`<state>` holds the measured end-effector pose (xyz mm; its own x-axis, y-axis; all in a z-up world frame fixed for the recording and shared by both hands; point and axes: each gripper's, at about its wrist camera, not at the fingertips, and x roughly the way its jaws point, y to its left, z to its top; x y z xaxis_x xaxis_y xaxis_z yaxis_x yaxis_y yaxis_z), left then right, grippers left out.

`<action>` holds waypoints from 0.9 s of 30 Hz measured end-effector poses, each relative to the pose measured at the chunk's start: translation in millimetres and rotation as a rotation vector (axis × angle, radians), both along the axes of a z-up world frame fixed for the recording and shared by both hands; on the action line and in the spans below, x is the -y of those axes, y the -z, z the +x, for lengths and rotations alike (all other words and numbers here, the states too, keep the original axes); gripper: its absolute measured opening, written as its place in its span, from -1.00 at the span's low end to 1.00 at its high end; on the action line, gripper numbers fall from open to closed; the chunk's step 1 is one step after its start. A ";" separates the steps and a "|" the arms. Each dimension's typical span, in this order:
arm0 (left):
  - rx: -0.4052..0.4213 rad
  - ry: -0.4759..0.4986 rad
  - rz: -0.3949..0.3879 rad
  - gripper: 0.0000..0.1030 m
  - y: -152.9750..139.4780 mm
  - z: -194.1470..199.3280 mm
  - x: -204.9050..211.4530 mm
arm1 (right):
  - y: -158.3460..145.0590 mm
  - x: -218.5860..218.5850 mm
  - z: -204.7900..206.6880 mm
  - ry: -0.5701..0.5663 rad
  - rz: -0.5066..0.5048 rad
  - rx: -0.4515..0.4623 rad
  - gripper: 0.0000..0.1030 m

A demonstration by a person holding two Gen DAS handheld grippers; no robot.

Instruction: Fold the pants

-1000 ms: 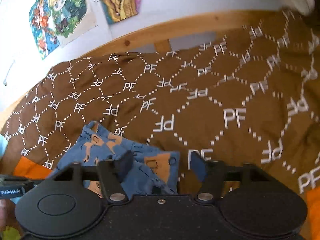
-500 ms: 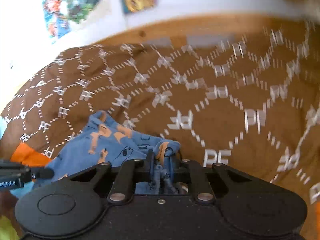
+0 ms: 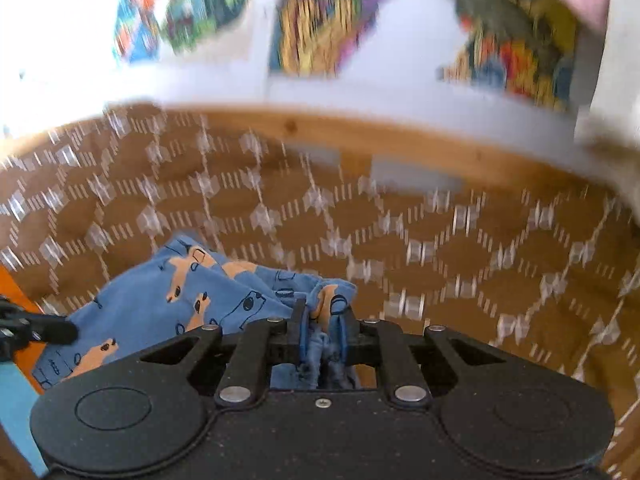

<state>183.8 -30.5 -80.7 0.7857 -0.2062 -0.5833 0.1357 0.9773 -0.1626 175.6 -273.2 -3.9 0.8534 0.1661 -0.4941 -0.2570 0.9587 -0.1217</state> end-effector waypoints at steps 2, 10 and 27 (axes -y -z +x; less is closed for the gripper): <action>-0.050 -0.013 -0.007 -0.91 9.9 4.7 -3.9 | 19.9 -1.7 8.7 0.018 -0.049 -0.027 -0.66; -0.115 -0.077 -0.083 -0.30 8.0 5.2 -20.1 | 5.6 3.3 -13.6 0.055 -0.026 0.033 0.29; -0.039 -0.102 0.040 0.99 -41.3 -64.2 -9.5 | -34.5 -8.2 -149.0 0.144 0.183 0.128 0.99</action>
<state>119.6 -21.1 -39.4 0.7781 -0.1027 -0.6197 0.0299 0.9915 -0.1268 26.6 -265.0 30.7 0.9285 0.1147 -0.3532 -0.1097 0.9934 0.0343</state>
